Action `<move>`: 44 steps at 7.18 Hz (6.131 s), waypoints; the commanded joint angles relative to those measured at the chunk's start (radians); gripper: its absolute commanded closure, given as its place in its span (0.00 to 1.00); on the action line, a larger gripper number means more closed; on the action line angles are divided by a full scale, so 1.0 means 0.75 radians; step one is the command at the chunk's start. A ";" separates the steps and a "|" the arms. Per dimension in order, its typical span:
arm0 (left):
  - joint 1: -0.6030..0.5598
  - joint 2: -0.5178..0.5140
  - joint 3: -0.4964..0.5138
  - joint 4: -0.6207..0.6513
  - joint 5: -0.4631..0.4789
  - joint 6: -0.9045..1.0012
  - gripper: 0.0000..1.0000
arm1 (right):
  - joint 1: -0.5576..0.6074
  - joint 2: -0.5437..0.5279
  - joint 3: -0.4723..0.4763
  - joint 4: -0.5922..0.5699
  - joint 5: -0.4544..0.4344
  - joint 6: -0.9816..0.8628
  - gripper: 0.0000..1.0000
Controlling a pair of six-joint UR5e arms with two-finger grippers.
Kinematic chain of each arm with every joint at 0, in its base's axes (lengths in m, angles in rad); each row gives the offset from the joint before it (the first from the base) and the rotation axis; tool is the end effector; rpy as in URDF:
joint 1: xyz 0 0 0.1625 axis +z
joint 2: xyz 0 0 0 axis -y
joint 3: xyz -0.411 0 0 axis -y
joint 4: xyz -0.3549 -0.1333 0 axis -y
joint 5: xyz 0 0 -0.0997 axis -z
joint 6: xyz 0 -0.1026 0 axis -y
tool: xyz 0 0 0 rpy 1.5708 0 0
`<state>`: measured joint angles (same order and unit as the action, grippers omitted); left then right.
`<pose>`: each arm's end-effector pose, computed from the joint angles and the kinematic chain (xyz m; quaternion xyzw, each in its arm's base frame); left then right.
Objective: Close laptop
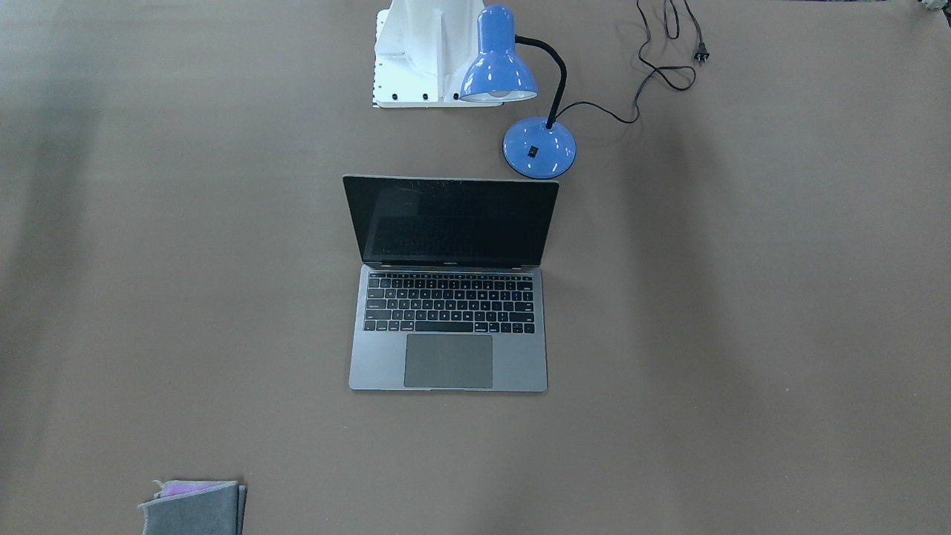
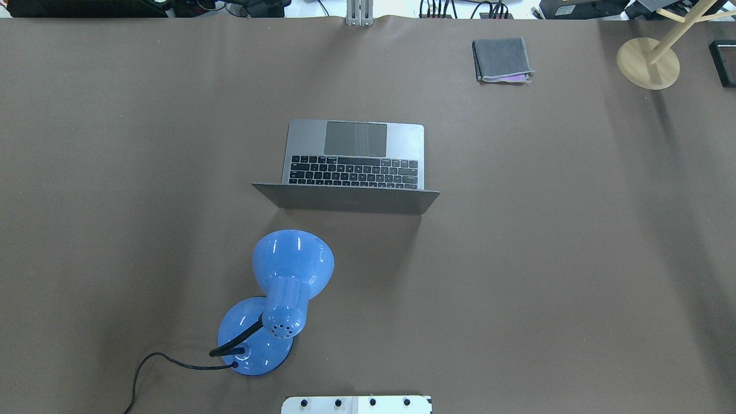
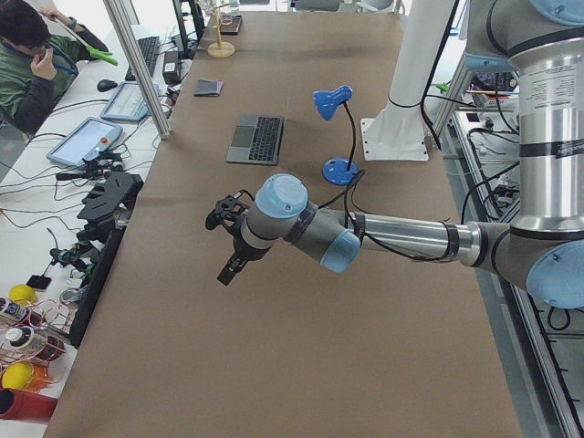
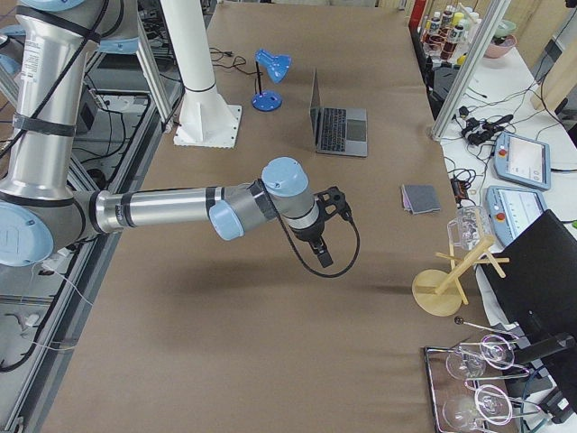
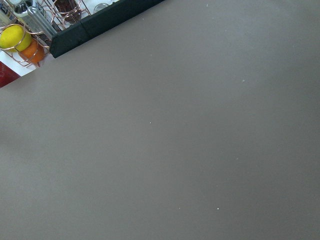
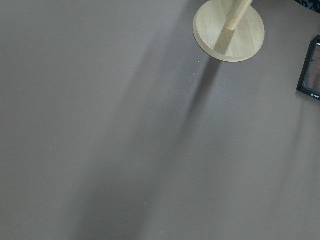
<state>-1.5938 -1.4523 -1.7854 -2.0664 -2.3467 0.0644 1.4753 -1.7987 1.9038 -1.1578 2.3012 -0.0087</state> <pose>-0.0713 -0.4267 0.5417 0.2854 0.3497 0.1286 0.8830 0.0279 -0.3890 0.5427 0.2241 -0.3553 -0.1384 0.8969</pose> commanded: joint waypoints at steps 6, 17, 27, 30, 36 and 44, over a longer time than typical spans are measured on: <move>0.273 -0.023 -0.008 -0.453 -0.234 -0.530 0.02 | -0.373 0.009 0.008 0.569 0.084 1.004 0.11; 1.084 -0.393 0.000 -0.816 -0.213 -1.648 1.00 | -1.185 0.160 0.337 0.603 -0.480 1.917 1.00; 1.184 -0.618 0.096 -0.802 -0.044 -1.820 1.00 | -1.335 0.553 0.260 0.323 -0.726 2.000 1.00; 1.180 -0.651 0.127 -0.793 0.018 -1.820 1.00 | -1.304 0.566 0.207 0.321 -0.726 2.000 1.00; 1.131 -0.661 0.161 -0.791 0.051 -1.820 1.00 | -1.296 0.631 0.178 0.263 -0.726 2.000 1.00; 1.033 -0.767 0.270 -0.703 0.051 -1.812 1.00 | -1.155 0.831 -0.026 0.171 -0.720 1.987 1.00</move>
<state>-0.8087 -2.0157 -1.6046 -2.5948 -2.3086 -1.2960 0.5987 -1.1947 1.9118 -1.0296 1.7604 1.4842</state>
